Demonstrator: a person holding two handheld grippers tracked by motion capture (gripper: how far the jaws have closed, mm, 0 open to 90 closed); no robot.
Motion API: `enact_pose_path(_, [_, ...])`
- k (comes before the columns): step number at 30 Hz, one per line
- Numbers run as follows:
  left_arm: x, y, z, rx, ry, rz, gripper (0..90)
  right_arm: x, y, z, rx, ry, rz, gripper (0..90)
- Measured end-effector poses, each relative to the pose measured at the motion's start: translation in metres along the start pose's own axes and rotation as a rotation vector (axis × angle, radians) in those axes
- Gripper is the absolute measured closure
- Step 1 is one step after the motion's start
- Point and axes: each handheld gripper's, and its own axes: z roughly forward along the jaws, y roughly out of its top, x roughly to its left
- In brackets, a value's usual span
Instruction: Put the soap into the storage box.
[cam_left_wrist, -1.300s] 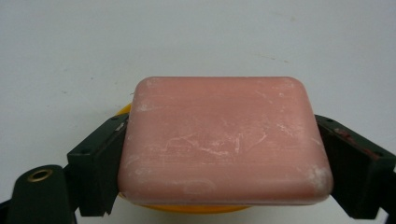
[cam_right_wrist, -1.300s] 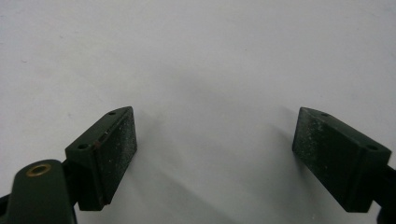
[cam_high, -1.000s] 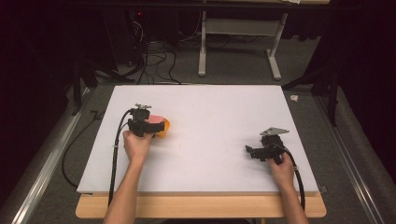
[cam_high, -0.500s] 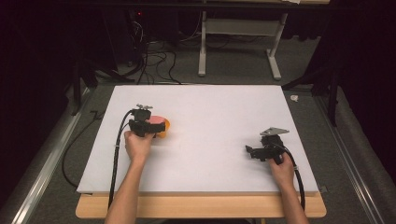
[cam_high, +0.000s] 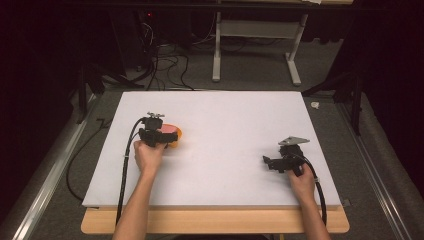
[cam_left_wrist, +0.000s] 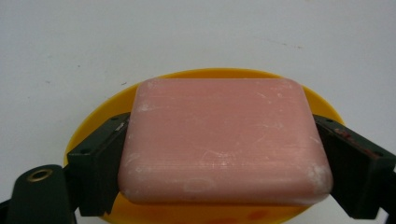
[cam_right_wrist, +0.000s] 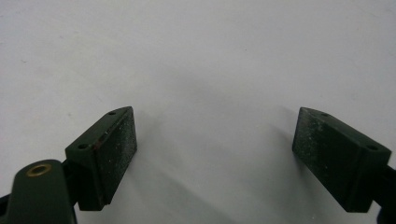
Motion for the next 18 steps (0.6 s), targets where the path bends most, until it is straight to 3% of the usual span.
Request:
enact_pose_path(5, [-0.002, -0.001, 0.002, 0.005, 0.008, 0.011, 13.4, 0.000, 0.000, 0.000, 0.000, -0.001, 0.000, 14.5])
enact_pose_path(9, [-0.002, -0.001, -0.001, -0.022, 0.010, 0.010, 13.5, 0.000, 0.000, 0.000, 0.000, 0.000, 0.000, 14.5])
enact_pose_path(12, [-0.003, 0.000, -0.003, -0.028, 0.024, 0.033, 12.9, 0.000, 0.000, 0.000, -0.003, -0.001, -0.002, 14.4])
enact_pose_path(18, [-0.002, 0.002, -0.013, -0.092, 0.005, 0.020, 14.4, 0.000, 0.000, 0.000, -0.002, 0.000, -0.004, 14.4])
